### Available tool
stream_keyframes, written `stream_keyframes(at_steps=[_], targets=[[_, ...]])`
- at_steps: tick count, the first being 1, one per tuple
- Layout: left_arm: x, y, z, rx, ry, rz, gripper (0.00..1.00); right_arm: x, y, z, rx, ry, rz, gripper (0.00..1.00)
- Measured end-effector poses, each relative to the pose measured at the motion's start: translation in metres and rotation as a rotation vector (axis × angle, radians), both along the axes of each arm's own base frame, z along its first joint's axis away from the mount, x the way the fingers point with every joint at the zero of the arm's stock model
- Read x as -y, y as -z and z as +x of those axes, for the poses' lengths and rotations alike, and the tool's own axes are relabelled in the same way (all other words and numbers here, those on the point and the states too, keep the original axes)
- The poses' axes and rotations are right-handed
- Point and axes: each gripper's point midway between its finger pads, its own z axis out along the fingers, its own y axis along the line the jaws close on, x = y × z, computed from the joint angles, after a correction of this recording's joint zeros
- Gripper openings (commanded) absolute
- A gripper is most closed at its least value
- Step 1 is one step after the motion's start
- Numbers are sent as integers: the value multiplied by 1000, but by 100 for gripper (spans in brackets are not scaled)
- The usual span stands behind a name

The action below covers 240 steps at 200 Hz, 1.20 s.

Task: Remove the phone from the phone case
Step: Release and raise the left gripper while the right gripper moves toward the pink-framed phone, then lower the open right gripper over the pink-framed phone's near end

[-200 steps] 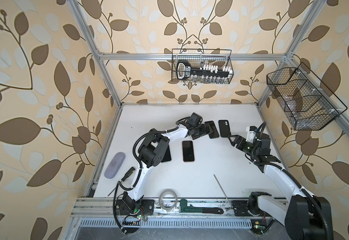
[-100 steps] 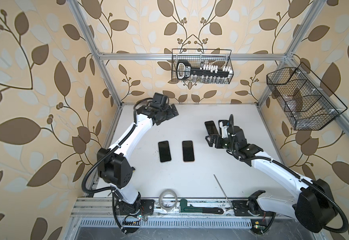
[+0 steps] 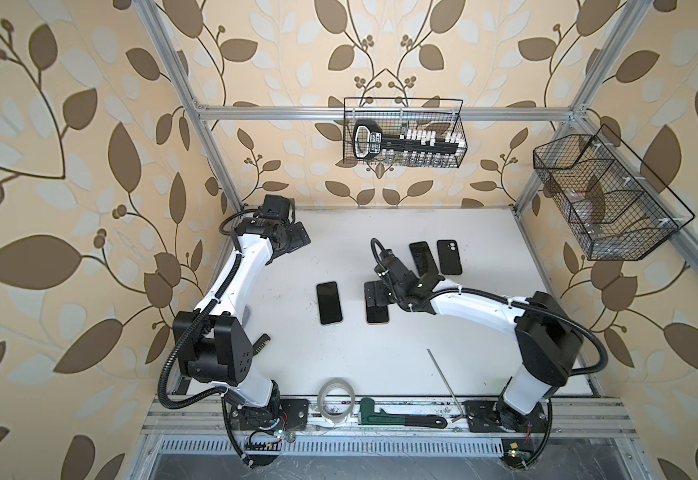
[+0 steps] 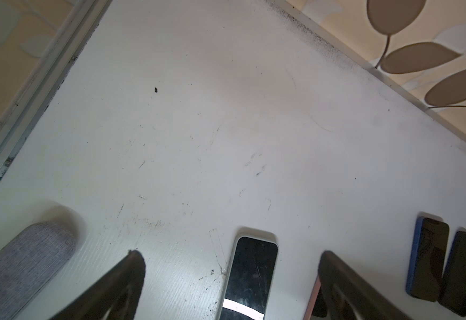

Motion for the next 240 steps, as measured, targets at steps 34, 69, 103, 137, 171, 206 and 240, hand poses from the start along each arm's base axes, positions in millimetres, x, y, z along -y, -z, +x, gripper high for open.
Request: stream_keyframes(at_steps=[34, 69, 103, 137, 171, 206, 240], targets=[[-8, 2, 0, -6, -11, -27, 99, -8, 31, -8, -66, -16, -75, 97], [-16, 5, 0, -13, -26, -63, 99, -9, 45, -11, -97, -4, -103, 95], [-16, 9, 0, -23, -25, -83, 99, -7, 55, -12, -121, 15, -115, 91], [-16, 11, 1, -29, -23, -86, 99, -9, 63, -12, -136, 33, -117, 86], [-16, 11, 1, -29, -23, -87, 99, -9, 65, -11, -136, 50, -127, 84], [-15, 11, 1, -29, -22, -88, 99, -8, 68, -11, -139, 65, -134, 84], [-15, 11, 1, -29, -22, -88, 99, -8, 71, -12, -142, 73, -139, 83]])
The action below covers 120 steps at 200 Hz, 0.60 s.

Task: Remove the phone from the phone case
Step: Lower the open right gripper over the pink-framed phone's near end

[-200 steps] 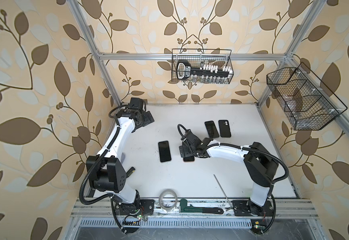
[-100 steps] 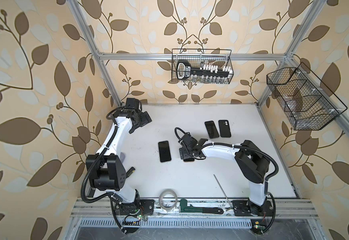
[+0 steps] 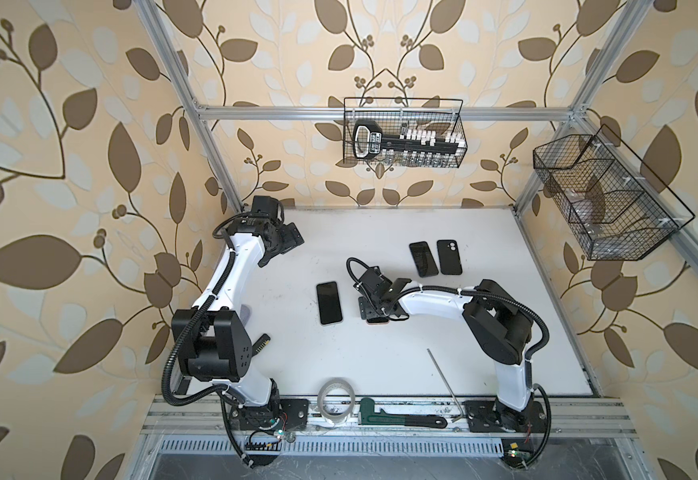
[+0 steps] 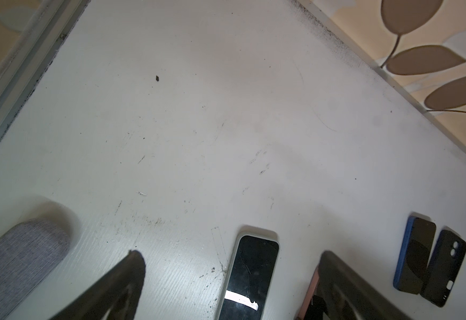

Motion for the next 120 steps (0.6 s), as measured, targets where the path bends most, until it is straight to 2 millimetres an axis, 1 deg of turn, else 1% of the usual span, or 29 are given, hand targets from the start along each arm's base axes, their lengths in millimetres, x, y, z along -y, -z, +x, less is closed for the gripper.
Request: stream_keyframes(at_steps=[42, 66, 73, 120], targets=[[1, 0, 0, 0, 4, -6, 99, -1, 0, 1, 4, 16, 8, 77], [2, 0, 0, 0, 7, -11, 99, -3, -1, 1, 9, 23, 19, 65], [2, 0, 0, 0, 7, -12, 99, -4, -1, 1, 11, 20, 21, 63], [2, 1, 0, -1, 7, -12, 99, -5, -2, 1, 17, 7, 15, 61]])
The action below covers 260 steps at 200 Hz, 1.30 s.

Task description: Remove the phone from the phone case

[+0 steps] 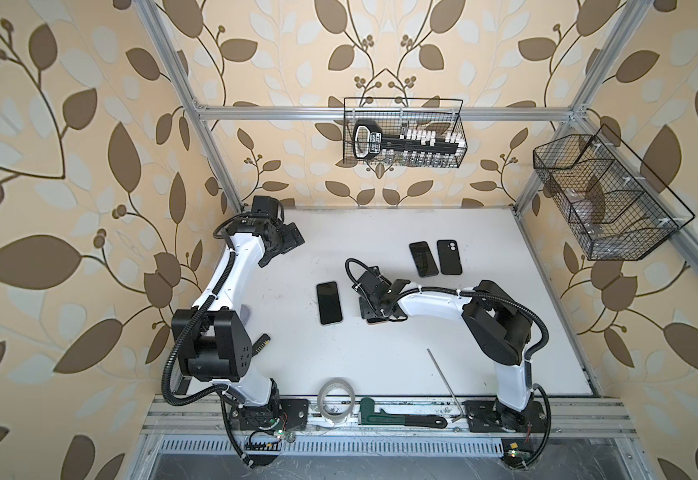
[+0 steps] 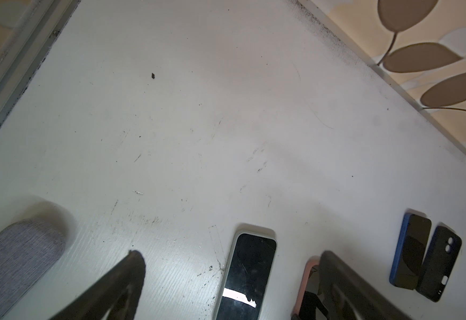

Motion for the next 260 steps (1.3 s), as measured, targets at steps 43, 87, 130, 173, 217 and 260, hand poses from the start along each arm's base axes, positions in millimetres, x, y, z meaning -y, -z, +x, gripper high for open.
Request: stream_keyframes(at_steps=[43, 87, 130, 173, 217, 260], targets=[[0, 2, -1, -7, -2, -2, 99, -1, -1, 2, 4, -25, -2, 63], [0, 4, -1, -12, -3, -3, 99, 6, -5, 8, 8, -33, 1, 63], [0, 8, 0, -21, -2, -3, 99, 13, -17, 17, 27, -45, 5, 66], [0, 8, 0, -21, -2, -3, 99, 15, -14, 15, 22, -92, -21, 66], [1, 8, 0, -22, -1, -7, 99, 16, -11, 13, 14, -141, -42, 66], [16, 19, -2, -28, 3, -107, 99, 17, -8, 12, -2, -181, -39, 66]])
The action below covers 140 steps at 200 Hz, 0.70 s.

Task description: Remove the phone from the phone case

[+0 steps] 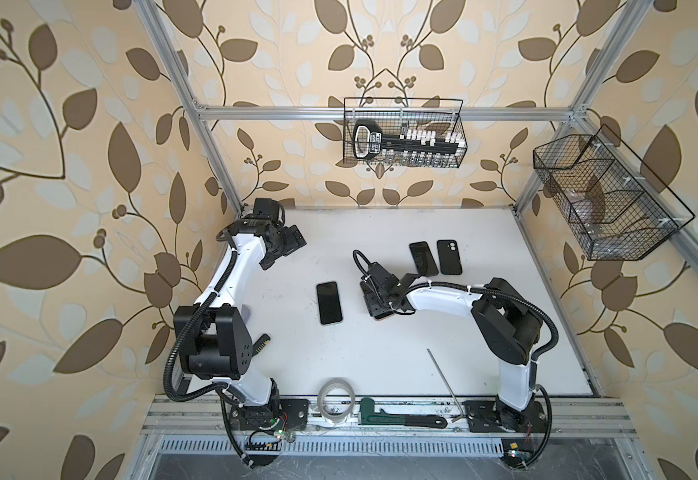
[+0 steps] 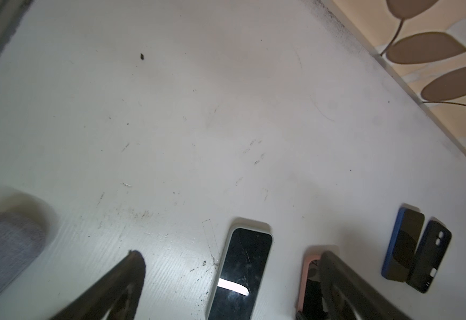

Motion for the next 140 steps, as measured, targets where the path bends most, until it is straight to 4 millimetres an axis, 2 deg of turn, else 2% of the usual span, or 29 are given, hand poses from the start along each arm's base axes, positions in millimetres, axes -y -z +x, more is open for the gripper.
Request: stream_keyframes(at_steps=[29, 47, 70, 103, 120, 140], targets=[[29, 27, -21, -41, 12, -189, 99, 6, 1, 0, -24, -13, 17, 66], [48, 35, -36, -50, 16, -287, 99, 11, -1, -2, -36, -15, 48, 66], [82, 22, -53, -3, 75, -377, 99, 19, -4, -6, -66, -9, 95, 66], [139, -6, -62, 95, 223, -475, 99, 26, -11, -5, -95, -3, 168, 66], [162, -4, -66, 106, 288, -499, 99, 25, -18, -5, -104, -3, 214, 66], [182, 10, -71, 87, 329, -521, 97, 23, -31, -4, -101, -7, 277, 66]])
